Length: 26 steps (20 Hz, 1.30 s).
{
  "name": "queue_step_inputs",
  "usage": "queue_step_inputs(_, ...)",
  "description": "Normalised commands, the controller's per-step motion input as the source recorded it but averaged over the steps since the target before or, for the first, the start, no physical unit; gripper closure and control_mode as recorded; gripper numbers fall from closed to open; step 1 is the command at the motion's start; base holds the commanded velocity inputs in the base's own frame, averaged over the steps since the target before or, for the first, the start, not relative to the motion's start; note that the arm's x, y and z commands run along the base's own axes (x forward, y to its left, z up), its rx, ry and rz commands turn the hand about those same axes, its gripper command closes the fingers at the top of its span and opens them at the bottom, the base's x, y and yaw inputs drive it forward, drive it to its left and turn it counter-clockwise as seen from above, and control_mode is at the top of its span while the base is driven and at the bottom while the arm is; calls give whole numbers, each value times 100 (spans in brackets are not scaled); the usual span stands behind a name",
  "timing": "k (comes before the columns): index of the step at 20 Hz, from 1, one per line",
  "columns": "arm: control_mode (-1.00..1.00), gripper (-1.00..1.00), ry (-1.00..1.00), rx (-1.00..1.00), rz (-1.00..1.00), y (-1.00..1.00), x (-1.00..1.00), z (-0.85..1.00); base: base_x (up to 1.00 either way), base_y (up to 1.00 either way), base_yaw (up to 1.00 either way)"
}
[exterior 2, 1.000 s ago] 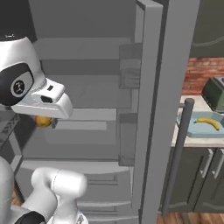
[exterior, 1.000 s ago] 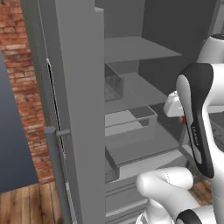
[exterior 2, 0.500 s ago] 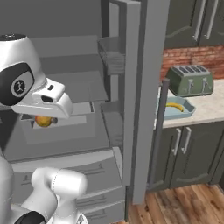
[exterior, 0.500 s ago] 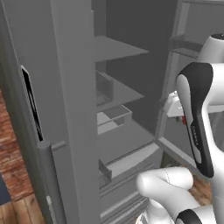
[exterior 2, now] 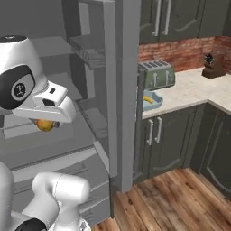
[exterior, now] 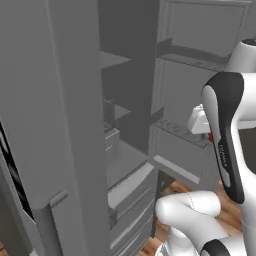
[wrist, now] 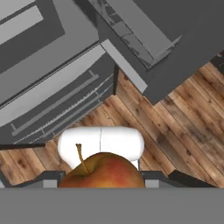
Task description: Pick the banana and apple from the fridge and place them inside the tupperware on the counter.
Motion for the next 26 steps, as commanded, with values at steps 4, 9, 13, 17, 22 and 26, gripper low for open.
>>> queue_step_inputs(4,100,100,0,0,0,0,0,0,-62,-14,-48)
queue_step_inputs(9,100,100,0,0,0,0,0,0,-81,-18,-50)
queue_step_inputs(13,100,100,0,0,0,0,0,0,-95,-9,-51)
queue_step_inputs(17,100,100,0,0,0,0,0,0,-100,-6,-51)
queue_step_inputs(22,100,100,0,0,0,0,0,0,-83,-21,-53)
queue_step_inputs(26,100,100,0,0,0,0,0,0,-53,-38,-53)
